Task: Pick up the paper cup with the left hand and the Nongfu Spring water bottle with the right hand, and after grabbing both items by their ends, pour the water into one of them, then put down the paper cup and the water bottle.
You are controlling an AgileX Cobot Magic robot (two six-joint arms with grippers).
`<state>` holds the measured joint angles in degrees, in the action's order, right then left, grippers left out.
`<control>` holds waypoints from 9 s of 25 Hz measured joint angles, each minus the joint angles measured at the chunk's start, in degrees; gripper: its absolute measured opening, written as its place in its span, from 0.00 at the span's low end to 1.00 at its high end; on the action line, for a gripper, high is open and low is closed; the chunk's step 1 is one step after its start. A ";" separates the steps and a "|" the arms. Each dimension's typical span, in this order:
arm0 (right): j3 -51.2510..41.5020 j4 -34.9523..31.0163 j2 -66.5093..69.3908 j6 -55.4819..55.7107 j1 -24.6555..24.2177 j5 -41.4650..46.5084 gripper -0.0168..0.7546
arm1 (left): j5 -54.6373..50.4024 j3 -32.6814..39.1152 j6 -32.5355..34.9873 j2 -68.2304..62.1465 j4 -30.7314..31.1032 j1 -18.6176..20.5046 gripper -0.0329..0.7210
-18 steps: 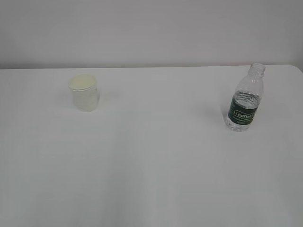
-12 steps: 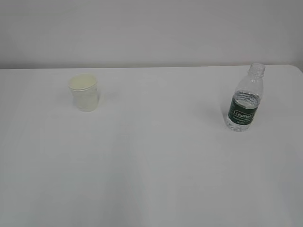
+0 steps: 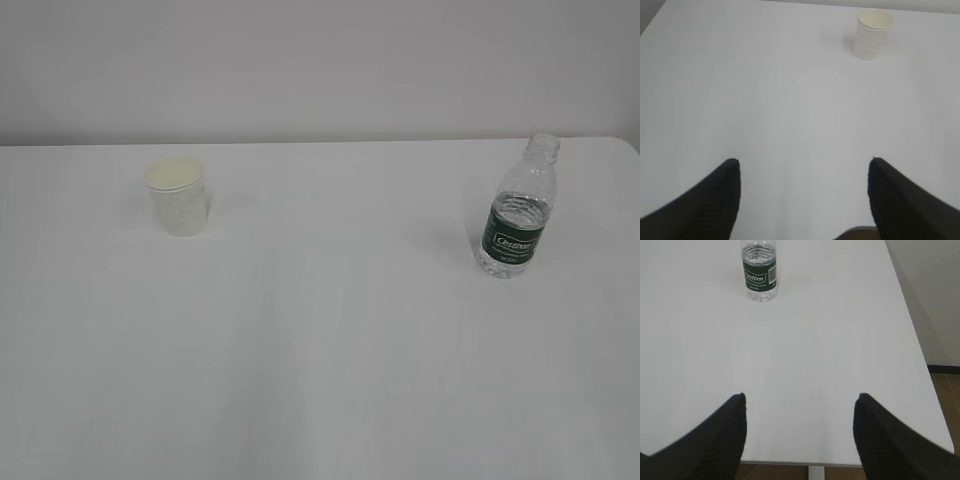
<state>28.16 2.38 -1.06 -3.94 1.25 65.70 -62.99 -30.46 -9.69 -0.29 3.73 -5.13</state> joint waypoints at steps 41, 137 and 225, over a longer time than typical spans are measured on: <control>0.36 0.00 0.00 0.00 0.00 -0.87 0.69 | 8.38 -2.28 0.33 -5.41 -4.98 0.00 0.75; -15.42 -3.44 38.04 1.21 0.00 -69.46 0.69 | 108.61 12.28 2.32 -73.24 -5.59 -11.37 0.64; -4.60 7.83 115.62 8.33 0.00 -131.12 0.78 | 128.36 12.28 -0.72 -101.15 6.15 -11.37 0.82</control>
<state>23.56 10.20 114.56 4.39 1.25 -65.41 65.37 -18.18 -10.41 -101.44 9.88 -16.50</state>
